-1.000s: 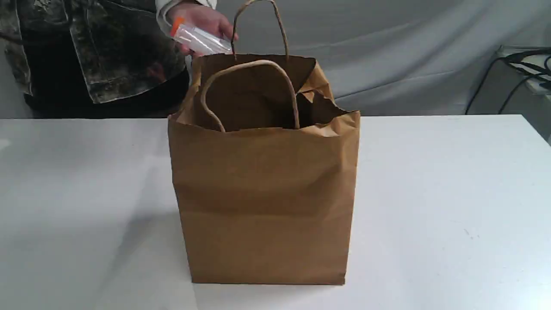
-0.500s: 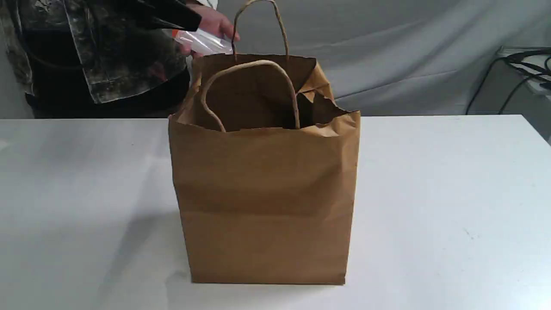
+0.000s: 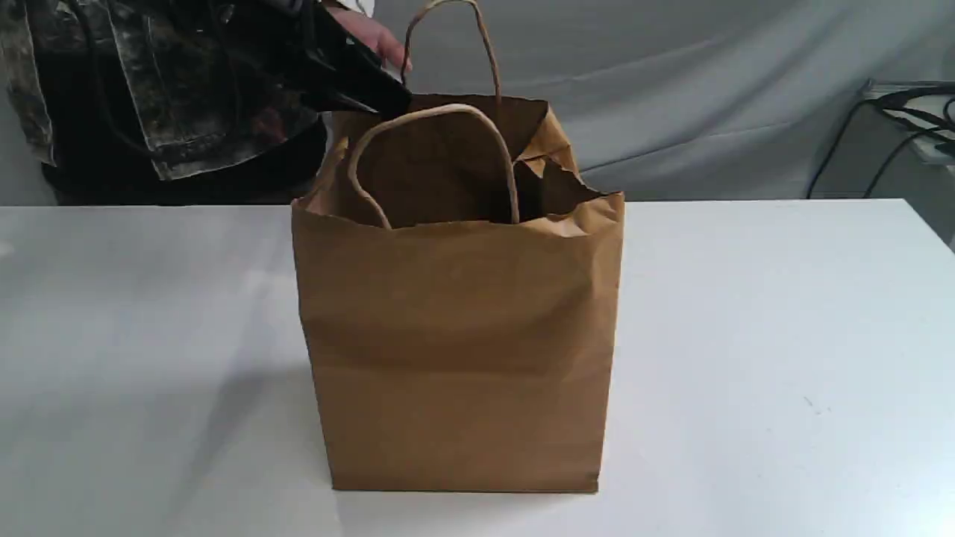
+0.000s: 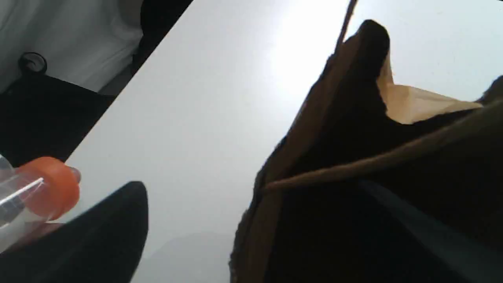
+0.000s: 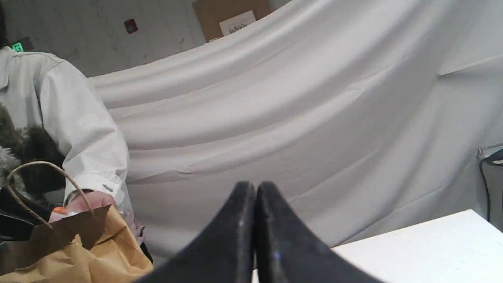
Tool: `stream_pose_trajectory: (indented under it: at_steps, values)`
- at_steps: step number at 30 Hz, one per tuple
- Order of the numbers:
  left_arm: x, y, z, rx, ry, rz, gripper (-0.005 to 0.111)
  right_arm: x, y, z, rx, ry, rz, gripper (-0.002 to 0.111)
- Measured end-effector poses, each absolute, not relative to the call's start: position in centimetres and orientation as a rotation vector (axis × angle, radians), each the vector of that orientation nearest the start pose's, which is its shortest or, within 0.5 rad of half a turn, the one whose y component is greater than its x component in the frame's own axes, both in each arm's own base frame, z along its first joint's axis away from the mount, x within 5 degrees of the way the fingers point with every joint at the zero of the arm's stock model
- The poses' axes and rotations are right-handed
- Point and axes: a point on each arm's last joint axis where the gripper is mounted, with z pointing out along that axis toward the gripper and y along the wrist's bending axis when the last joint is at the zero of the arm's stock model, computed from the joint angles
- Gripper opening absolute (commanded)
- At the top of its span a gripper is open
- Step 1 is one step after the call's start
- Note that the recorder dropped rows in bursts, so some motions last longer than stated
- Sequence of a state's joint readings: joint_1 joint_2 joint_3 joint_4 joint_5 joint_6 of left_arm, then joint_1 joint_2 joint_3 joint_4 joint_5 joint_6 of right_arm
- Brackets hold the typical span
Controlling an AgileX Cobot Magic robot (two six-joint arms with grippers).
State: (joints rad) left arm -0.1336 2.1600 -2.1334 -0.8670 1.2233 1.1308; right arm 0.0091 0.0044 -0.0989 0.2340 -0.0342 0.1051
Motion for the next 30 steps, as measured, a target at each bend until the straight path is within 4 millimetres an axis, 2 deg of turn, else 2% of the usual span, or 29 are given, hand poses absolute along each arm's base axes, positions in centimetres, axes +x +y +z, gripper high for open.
stream_pose_trajectory:
  at_steps: [8,20,23,25,30]
  values:
    - [46.0,-11.9,31.1,1.314,2.033,-0.534,0.074,4.9,0.0,24.9,0.230,1.342,0.288,0.000]
    - [46.1,-12.2,30.6,1.252,2.098,-0.568,0.072,4.9,0.0,24.9,0.230,1.344,0.288,0.000]
    - [46.1,-12.5,30.4,1.242,2.118,-0.574,0.061,4.9,0.0,24.9,0.230,1.344,0.288,0.000]
    - [46.0,-12.8,30.4,1.245,2.118,-0.579,0.050,4.9,0.0,24.9,0.230,1.344,0.288,0.000]
    - [45.8,-13.4,30.2,1.265,2.140,-0.551,0.006,4.9,0.0,24.9,0.230,1.348,0.288,0.000]
